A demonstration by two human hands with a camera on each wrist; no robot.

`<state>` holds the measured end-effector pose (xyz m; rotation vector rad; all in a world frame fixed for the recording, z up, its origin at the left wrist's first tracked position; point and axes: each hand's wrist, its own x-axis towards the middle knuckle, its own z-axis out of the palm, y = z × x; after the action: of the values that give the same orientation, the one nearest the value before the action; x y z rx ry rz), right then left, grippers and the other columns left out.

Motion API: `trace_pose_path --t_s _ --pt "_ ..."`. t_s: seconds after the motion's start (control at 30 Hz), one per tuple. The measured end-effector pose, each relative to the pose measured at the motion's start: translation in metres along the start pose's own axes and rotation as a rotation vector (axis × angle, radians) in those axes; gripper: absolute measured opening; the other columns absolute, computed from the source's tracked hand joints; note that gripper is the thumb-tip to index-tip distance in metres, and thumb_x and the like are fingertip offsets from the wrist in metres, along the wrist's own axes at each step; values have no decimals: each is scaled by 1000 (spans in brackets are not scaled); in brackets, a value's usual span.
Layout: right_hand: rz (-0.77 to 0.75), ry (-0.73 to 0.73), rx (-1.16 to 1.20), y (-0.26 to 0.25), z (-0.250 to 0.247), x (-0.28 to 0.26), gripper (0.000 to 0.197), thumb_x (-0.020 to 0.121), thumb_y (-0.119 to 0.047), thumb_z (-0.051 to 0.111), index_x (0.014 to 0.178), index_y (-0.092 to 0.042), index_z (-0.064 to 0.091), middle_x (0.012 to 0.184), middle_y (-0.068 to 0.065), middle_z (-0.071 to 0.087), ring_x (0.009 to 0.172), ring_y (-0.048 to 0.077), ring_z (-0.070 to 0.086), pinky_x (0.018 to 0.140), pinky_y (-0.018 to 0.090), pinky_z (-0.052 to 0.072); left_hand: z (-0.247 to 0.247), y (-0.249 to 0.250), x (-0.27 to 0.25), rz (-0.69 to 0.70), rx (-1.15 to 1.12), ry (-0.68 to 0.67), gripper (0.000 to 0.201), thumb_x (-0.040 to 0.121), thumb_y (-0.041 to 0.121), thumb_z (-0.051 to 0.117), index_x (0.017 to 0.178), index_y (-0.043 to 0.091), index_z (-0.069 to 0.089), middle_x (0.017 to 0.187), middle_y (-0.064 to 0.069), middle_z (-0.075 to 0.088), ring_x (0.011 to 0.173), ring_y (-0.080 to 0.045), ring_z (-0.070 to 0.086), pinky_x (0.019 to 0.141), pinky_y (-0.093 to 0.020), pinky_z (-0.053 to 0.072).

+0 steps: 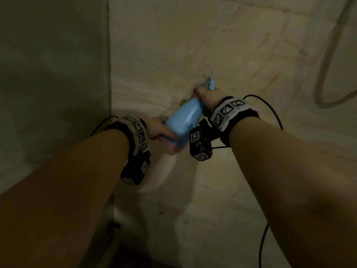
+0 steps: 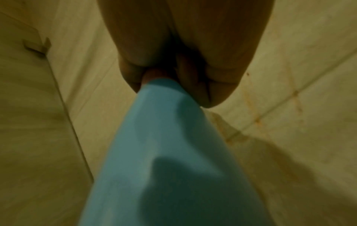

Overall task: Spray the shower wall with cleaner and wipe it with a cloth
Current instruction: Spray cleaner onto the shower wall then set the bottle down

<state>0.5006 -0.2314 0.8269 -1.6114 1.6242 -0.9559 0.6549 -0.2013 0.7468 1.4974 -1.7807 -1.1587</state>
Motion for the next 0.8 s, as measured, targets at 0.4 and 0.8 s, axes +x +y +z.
trace_pose_path --t_s 0.4,0.8 --pt "114 -61 -52 66 44 -1 25 85 -37 54 75 -15 51 81 10 60 76 29 58 73 41 49 37 -99 37 -216 -108 -38 125 10 50 89 124 10 57 113 -18 65 95 -28 58 78 -39 44" --pt "181 7 43 87 26 7 22 85 -33 58 84 -12 51 73 5 54 68 24 55 68 33 44 59 -83 49 -220 -37 -107 105 24 53 87 118 15 61 117 -13 67 101 -29 63 85 -30 48"
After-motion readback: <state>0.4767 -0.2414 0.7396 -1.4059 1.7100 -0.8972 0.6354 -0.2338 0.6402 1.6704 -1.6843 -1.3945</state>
